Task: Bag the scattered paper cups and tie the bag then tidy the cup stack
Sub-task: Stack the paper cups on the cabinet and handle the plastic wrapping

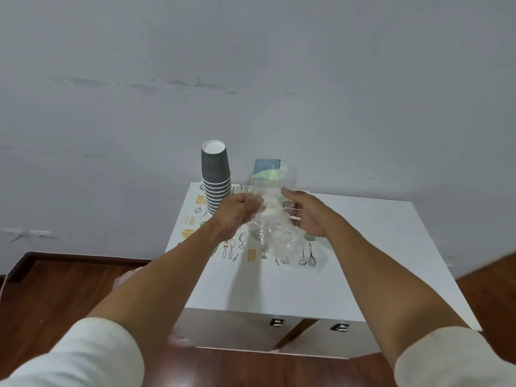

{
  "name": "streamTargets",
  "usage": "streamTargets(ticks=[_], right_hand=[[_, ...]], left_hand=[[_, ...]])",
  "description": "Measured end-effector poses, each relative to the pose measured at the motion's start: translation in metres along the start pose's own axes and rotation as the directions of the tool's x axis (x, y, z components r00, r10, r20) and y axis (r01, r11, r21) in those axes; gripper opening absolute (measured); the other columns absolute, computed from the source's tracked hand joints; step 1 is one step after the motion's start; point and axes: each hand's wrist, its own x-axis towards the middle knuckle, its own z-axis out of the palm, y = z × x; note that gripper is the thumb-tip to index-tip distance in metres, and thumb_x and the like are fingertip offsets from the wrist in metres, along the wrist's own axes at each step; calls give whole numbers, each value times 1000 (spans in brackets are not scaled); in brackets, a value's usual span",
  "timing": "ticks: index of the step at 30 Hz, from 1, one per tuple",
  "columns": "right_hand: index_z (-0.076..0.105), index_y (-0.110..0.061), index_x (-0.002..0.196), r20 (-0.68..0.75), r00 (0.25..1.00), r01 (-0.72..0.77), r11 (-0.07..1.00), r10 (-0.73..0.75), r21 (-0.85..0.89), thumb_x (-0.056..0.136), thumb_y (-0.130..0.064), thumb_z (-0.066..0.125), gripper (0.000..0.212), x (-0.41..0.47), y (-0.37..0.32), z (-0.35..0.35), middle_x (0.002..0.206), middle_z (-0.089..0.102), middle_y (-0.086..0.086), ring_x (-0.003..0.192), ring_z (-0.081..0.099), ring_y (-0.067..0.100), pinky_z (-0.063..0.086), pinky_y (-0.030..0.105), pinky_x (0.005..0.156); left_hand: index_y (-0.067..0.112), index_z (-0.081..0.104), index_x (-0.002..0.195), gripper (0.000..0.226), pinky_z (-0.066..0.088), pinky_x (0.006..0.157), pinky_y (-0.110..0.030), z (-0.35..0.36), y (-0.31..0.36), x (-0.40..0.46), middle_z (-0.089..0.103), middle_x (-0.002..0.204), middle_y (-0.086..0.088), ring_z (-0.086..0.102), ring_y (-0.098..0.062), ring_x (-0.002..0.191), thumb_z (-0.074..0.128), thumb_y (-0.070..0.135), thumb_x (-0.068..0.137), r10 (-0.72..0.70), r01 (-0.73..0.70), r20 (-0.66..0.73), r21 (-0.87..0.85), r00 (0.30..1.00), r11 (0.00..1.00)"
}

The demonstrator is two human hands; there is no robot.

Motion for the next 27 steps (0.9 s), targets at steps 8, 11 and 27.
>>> streamTargets(ticks=[8,11,27], right_hand=[[69,-21,105,-15,999,42,998,-43,-54,80,-27,86,30,-12,36,30,97,72,0,90,71,16,48,37,86],[70,-22,104,45,999,12,1000,-11,-4,81,-33,85,30,-18,43,40,98,71,-1,92,70,17,49,36,85],[68,-16,119,143,981,163,952,-129,-260,88,-18,77,32,-45,99,107,93,73,-5,81,67,11,47,29,78]], left_hand=[[21,48,69,43,58,79,-31,-24,-20,-11,47,65,6,56,-13,69,87,5,76,22,-19,-39,61,999,998],[15,53,76,40,56,79,-35,-32,-24,-24,46,76,-6,55,-22,81,92,9,70,26,-23,-42,71,999,997],[11,55,107,45,59,85,-36,-81,-50,-126,74,98,-15,71,-23,87,85,-4,75,17,-10,-256,28,967,1000]])
